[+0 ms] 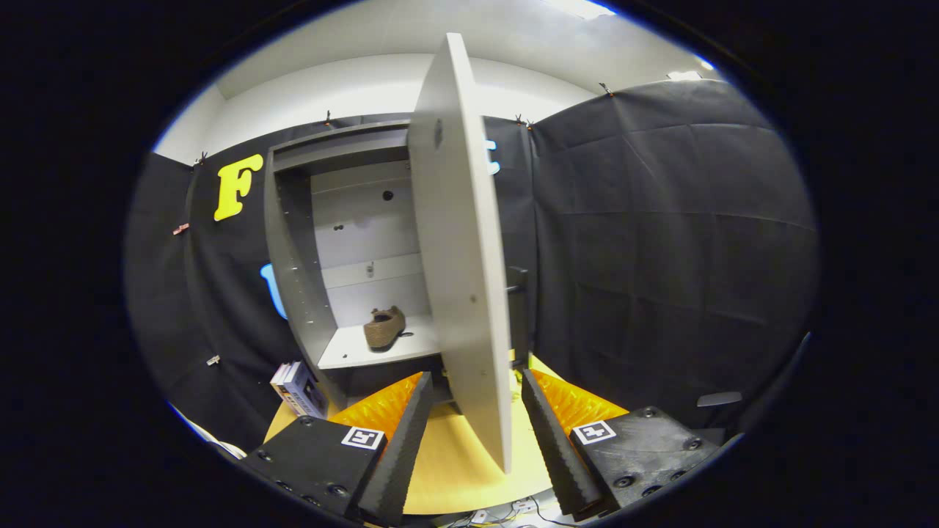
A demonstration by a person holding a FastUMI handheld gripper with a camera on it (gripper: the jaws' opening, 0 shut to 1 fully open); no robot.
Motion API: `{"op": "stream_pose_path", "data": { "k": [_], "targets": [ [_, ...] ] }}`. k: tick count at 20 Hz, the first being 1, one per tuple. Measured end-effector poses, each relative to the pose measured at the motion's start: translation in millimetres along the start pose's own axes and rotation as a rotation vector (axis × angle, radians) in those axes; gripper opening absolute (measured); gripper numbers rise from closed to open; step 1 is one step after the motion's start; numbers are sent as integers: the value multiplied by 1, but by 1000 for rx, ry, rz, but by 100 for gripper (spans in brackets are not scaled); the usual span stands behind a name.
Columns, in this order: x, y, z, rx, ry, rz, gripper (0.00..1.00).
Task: Open the shoe cabinet door, grab the shoes and put them into the shoe cabinet, then close the shoe cabinet door.
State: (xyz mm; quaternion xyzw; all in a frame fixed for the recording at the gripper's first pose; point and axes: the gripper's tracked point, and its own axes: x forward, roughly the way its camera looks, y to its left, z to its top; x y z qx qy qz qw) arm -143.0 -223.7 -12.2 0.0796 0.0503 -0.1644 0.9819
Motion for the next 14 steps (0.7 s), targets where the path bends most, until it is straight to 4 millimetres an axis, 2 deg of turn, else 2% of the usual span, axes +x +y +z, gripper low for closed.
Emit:
{"op": "stream_pose_path", "data": {
  "k": [4,6,10,14],
  "targets": [
    [19,-38,16,-41,-7,39,78],
    [33,-46,22,-58,2,104,78],
    [65,-47,21,-65,38,268,78],
    [84,-30,18,-52,69,418,78]
  ]
}}
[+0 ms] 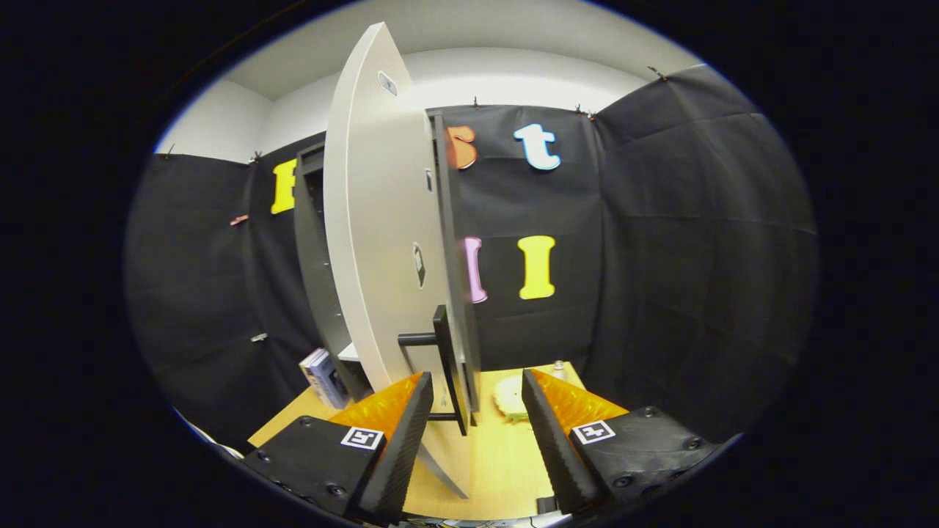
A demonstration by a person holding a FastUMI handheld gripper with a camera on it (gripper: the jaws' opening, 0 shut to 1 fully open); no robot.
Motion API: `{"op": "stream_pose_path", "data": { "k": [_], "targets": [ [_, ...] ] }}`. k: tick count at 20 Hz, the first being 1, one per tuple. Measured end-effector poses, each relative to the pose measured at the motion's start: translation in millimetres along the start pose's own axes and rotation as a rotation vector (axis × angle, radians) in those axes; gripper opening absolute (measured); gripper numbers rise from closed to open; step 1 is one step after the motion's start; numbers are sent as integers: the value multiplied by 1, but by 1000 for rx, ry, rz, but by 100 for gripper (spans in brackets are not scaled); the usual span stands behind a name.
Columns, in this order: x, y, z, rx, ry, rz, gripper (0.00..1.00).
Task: Open the shoe cabinet door, grab the shoes and put them into the shoe cabinet, then close the shoe cabinet door.
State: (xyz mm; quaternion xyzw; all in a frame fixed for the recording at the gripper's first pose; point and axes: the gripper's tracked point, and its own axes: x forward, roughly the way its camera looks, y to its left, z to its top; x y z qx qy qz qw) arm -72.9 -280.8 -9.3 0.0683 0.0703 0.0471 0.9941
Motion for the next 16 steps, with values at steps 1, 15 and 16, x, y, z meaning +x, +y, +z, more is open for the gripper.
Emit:
{"op": "stream_pose_path", "data": {
  "k": [1,15,16],
  "targets": [
    [3,1,-1,7,9,24,78],
    [35,100,-14,-3,45,224,78],
    [39,112,-15,4,48,229,78]
  ]
}}
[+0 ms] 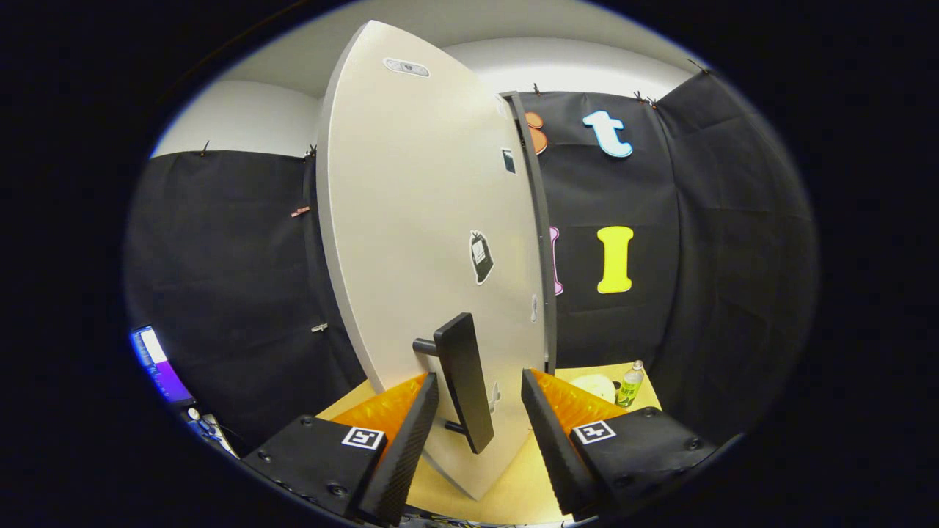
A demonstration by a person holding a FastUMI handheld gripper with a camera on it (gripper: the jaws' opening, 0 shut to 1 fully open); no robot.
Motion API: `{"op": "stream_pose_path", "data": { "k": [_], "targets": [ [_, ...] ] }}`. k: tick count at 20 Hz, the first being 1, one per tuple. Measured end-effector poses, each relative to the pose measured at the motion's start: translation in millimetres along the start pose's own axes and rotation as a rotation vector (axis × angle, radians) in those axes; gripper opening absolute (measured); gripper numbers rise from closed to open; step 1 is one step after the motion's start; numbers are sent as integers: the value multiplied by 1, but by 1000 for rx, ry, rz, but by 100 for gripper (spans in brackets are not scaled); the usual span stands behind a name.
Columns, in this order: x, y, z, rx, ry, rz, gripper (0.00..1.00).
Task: Open the shoe cabinet door, grab the shoes and put them into the shoe cabinet, then close the shoe cabinet door.
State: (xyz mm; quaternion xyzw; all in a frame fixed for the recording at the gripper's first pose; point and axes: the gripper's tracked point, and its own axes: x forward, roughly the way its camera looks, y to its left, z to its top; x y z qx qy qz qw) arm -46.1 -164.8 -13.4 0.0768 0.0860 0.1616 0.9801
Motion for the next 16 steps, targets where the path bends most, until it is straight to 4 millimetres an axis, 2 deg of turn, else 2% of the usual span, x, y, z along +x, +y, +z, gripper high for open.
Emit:
{"op": "stream_pose_path", "data": {
  "k": [3,5,7,11,16],
  "targets": [
    [19,27,-5,22,4,-1,78],
    [40,47,-6,34,6,-1,78],
    [60,79,-13,41,20,25,78],
    [95,120,-23,22,39,27,78],
    [110,143,-21,6,10,5,78]
  ]
}}
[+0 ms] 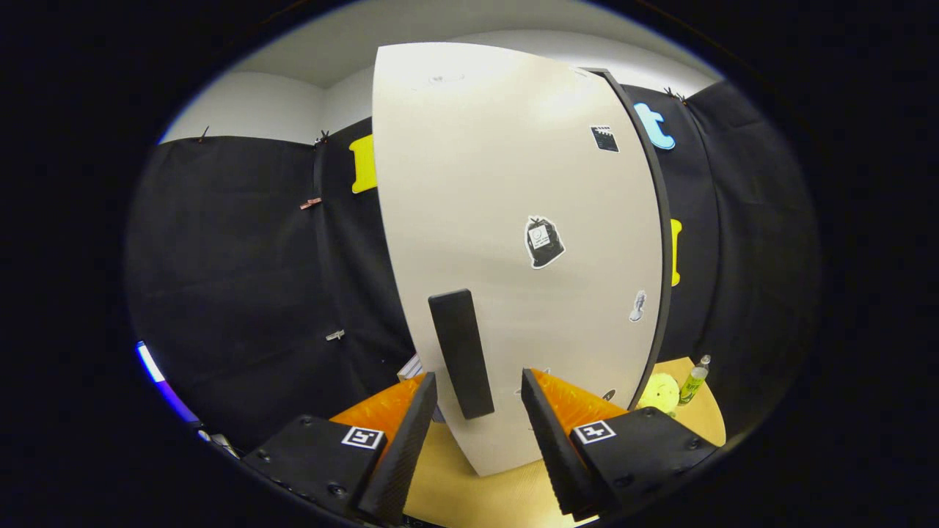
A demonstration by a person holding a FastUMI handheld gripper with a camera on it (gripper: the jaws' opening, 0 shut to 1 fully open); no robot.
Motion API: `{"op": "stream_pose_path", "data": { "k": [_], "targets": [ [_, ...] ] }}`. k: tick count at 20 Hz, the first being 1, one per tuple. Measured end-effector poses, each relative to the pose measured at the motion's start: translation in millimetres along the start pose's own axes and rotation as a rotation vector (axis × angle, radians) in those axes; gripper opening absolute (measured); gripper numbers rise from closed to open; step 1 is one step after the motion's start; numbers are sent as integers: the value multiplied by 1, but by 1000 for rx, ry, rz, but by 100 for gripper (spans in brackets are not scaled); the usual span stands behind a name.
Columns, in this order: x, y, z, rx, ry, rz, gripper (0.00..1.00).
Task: Open the shoe cabinet door, grab the shoes and put them into the shoe cabinet, then close the shoe cabinet door.
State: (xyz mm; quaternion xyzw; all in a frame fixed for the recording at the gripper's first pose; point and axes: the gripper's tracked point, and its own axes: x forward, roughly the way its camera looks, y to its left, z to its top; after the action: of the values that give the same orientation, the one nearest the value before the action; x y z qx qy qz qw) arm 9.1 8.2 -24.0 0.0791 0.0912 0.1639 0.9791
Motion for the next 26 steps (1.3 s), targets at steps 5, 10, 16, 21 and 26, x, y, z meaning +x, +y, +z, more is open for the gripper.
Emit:
{"op": "stream_pose_path", "data": {
  "k": [5,10,16,21,26],
  "targets": [
    [6,5,-1,5,-5,-47,78],
    [1,6,1,-16,-16,-83,78],
    [-5,5,4,-42,-33,-109,78],
    [-11,5,7,-54,-45,-113,78],
    [-9,3,10,-56,-57,-124,78]
  ]
}}
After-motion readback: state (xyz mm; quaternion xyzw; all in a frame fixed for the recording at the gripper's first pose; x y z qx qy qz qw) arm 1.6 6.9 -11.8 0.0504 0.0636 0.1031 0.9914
